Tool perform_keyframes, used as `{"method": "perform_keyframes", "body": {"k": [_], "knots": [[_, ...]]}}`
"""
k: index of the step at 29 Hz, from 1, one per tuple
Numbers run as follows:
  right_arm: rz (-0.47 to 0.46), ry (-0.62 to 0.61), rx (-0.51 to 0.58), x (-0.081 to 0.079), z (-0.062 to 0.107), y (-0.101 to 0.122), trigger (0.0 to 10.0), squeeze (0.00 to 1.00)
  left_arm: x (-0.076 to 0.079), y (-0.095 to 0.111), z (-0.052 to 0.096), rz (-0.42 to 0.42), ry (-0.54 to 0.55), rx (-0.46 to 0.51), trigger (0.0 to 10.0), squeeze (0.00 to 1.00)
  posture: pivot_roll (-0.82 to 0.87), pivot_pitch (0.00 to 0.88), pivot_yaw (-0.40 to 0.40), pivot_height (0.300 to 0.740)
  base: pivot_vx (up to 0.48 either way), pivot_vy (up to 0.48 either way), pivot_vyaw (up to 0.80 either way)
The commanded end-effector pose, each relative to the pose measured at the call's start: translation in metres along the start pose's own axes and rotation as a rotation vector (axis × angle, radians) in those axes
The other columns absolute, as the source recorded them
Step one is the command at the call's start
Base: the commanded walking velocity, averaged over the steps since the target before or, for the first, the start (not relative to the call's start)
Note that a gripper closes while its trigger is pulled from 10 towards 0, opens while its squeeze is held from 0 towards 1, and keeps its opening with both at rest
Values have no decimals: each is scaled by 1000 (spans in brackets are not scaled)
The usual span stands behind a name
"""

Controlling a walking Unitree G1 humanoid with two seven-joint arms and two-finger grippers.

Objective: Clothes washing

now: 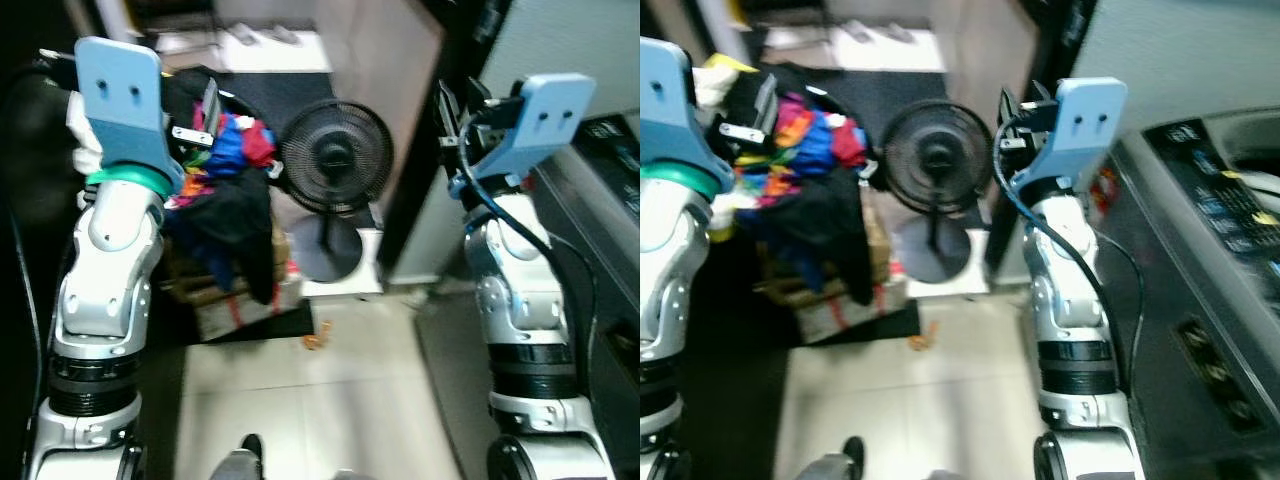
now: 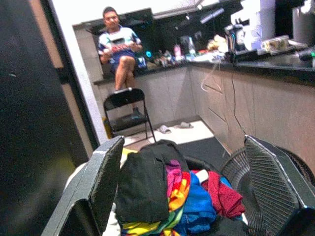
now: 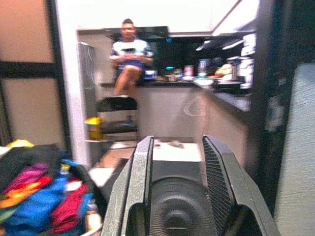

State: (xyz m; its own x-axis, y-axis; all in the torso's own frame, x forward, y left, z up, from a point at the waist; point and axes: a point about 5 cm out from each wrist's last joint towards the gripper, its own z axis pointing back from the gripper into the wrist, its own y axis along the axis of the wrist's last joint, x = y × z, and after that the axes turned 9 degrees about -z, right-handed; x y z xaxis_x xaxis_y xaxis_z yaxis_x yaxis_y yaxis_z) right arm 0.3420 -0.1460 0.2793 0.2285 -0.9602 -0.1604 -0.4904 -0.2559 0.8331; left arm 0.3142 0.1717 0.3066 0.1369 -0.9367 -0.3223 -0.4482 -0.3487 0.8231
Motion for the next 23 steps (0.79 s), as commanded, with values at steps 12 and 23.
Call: {"method": "perform_keyframes", "body": {"k": [12,23], "knots": [[14,33,-28,-4,2,-4,10000,0,4,-2,-1,0,-4,-7,10000,0,56,62,-31,740,469,0,304],[12,13,-34,-1,2,-4,10000,0,5,-3,-1,2,-1,-9,10000,0,53,64,-31,740,469,0,165]]}}
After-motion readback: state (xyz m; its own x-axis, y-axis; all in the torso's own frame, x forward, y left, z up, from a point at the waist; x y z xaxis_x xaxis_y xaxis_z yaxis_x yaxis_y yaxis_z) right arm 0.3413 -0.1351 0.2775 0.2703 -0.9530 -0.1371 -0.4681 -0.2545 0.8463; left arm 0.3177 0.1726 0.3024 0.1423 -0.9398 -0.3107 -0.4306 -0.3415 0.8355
